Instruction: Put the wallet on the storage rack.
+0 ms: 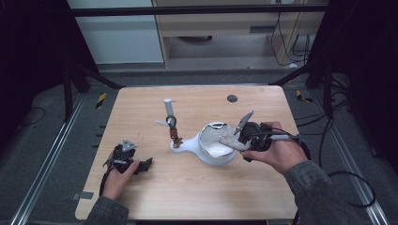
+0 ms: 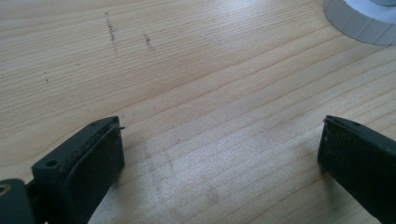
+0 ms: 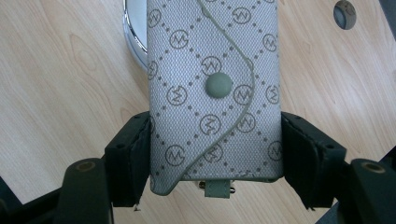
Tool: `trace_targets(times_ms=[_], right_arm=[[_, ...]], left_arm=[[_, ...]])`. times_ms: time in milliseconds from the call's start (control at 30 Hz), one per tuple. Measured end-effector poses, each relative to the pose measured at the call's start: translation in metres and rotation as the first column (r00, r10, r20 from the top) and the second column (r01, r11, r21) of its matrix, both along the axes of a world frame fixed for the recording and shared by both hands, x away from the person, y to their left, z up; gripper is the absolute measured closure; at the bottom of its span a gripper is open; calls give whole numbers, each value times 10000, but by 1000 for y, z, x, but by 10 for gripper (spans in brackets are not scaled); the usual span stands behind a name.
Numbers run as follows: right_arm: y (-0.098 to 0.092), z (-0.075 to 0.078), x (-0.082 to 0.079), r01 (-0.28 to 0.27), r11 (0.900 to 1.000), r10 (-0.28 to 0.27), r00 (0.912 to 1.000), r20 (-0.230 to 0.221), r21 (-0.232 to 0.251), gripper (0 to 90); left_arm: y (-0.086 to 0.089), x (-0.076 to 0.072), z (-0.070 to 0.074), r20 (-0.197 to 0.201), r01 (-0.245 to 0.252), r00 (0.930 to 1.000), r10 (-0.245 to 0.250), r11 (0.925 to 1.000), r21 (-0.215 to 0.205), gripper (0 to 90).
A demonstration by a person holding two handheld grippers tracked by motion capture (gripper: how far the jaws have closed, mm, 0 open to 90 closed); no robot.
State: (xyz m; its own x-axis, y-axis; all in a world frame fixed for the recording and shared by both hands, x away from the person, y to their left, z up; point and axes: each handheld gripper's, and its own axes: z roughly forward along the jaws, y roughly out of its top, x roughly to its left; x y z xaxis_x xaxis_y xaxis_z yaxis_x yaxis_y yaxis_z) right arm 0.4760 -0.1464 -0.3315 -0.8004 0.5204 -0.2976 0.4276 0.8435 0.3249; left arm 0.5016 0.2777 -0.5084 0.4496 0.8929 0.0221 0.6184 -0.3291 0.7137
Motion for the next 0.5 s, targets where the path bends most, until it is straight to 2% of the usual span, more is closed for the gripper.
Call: trace_targets(times_ms=[500], right_arm=[[18, -11, 1, -390, 9979, 382, 9991, -158, -521, 313]], left_arm=[[0, 0, 0, 9, 6, 10000, -6, 10000, -9, 0]])
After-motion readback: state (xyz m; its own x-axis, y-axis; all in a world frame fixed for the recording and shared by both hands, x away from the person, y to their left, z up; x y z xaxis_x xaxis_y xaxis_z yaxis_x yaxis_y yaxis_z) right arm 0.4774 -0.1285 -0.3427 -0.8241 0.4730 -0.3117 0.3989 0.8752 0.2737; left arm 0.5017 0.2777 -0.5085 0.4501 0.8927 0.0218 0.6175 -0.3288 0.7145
